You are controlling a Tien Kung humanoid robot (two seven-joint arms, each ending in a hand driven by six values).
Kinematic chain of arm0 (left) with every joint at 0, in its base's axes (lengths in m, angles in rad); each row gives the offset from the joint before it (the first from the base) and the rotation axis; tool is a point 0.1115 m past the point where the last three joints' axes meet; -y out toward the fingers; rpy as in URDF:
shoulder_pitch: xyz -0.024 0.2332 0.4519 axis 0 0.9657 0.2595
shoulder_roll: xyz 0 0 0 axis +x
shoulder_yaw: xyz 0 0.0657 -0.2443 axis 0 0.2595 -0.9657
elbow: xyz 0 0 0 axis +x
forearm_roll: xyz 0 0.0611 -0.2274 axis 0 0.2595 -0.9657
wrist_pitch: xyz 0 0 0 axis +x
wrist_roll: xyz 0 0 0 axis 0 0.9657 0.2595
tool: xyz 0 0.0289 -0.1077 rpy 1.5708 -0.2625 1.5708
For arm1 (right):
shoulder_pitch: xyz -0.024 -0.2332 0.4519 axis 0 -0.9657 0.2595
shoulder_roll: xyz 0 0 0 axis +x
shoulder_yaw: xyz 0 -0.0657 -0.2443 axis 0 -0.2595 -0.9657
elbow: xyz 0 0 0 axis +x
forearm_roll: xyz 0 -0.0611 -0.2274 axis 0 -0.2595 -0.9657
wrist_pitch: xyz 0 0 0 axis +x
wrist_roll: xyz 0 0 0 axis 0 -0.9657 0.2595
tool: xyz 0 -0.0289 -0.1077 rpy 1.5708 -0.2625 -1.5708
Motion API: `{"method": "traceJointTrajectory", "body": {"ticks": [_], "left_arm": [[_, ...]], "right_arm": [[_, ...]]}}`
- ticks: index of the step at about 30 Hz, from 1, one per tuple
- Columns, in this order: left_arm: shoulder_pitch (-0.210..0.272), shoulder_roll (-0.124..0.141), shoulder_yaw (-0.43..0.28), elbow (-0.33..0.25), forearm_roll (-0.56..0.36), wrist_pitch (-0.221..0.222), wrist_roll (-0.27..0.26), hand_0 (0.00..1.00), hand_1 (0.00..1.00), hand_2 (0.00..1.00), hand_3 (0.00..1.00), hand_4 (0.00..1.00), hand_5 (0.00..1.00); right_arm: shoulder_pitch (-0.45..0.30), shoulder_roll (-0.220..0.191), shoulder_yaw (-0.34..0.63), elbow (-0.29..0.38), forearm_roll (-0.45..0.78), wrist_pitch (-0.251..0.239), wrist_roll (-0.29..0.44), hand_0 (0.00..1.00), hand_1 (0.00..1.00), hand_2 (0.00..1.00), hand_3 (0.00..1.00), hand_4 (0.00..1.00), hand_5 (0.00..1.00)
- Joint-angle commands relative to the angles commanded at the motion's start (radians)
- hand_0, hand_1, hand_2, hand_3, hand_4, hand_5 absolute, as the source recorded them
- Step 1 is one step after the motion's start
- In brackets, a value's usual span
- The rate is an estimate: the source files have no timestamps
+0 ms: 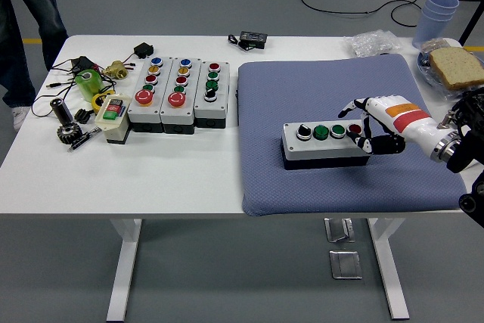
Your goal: Pick up the button,place it on the desk,press the button,press the button
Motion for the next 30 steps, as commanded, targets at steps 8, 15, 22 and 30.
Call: {"method": "traceJointTrajectory", "body": {"ticks": [8,15,22,30], "left_arm": [[-0.004,0.002,-0.004,0.000,0.000,0.002,-0.001,0.666,0.660,0.661,0.593,0.348,0.924],[-0.003,0.002,-0.004,0.000,0.005,0.001,0.001,0.666,0.660,0.660,0.593,0.348,0.924],[-0.004,0.002,-0.001,0.000,0.004,0.000,0.000,0.666,0.660,0.661,0.593,0.347,0.924],[-0.005,0.002,-0.005,0.000,0.005,0.001,0.000,0.666,0.659,0.661,0.592,0.347,0.923]], "right_arm": [[0.000,0.010,-0.011,-0.026,-0.002,0.004,-0.006,0.160,0.002,0.229,0.685,0.598,0.133],[-0.006,0.008,-0.032,-0.031,-0.005,0.007,-0.010,0.160,0.002,0.229,0.685,0.597,0.134],[-0.007,0.009,-0.050,-0.036,-0.003,0.005,-0.011,0.160,0.002,0.229,0.685,0.596,0.134],[-0.005,0.012,-0.061,-0.046,-0.006,0.007,-0.019,0.159,0.002,0.229,0.686,0.596,0.135]]}}
